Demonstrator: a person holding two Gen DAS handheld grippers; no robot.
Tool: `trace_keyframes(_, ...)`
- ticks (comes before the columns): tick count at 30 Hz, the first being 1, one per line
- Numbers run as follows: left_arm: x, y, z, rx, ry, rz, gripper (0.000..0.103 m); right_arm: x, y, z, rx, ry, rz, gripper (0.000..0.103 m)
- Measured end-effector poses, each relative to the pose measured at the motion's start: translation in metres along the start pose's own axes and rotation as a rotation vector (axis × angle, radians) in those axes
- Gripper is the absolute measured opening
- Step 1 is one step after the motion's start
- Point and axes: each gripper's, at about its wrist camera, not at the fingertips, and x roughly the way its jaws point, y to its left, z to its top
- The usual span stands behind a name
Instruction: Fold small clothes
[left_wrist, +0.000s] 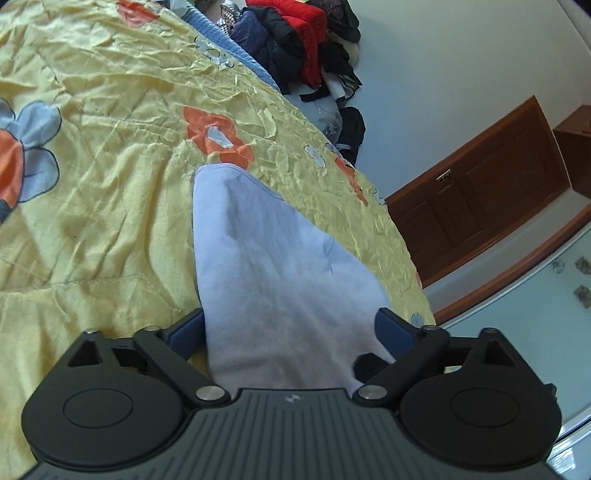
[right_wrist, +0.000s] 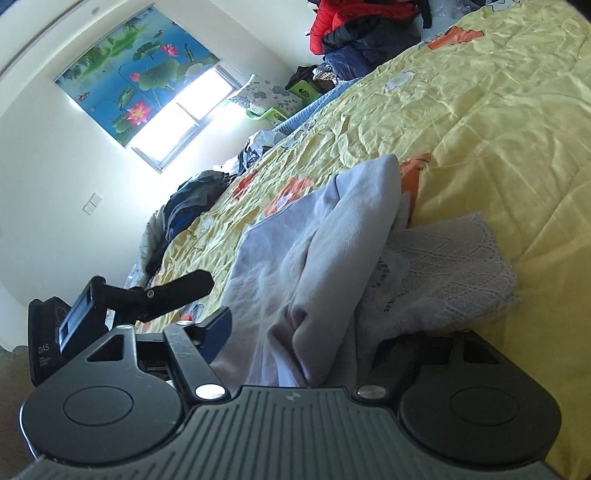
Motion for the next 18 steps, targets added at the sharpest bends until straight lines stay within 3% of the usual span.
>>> trace_keyframes(1,0.001,0.0,0.001,0.004,-0.001,0.01,0.077,0.001,0.0,-0.001,0.01,-0.001,-0.008,0.057)
trace_keyframes(2,0.003,0.0,0.001,0.011,0.008,0.025,0.053,0.002,-0.003,-0.001,0.029,-0.001,-0.015,0.04)
trace_keyframes(4,0.007,0.006,0.001,0.011,0.033,0.061,0.029,0.002,-0.013,-0.003,0.083,-0.011,-0.012,0.031)
trace_keyframes(7,0.004,0.014,0.003,-0.005,0.025,0.03,0.022,0.0,-0.015,-0.006,0.107,-0.023,-0.007,0.03)
trace_keyframes(12,-0.012,-0.008,0.013,0.144,-0.035,0.075,0.019,0.007,-0.008,-0.011,0.189,-0.05,0.046,0.03)
trace_keyframes(15,-0.027,-0.012,0.027,0.171,-0.066,0.092,0.019,0.014,-0.001,-0.014,0.208,-0.065,0.095,0.029)
trace_keyframes(18,-0.027,-0.008,0.031,0.187,-0.02,0.158,0.019,0.026,0.006,-0.016,0.187,-0.038,0.068,0.031)
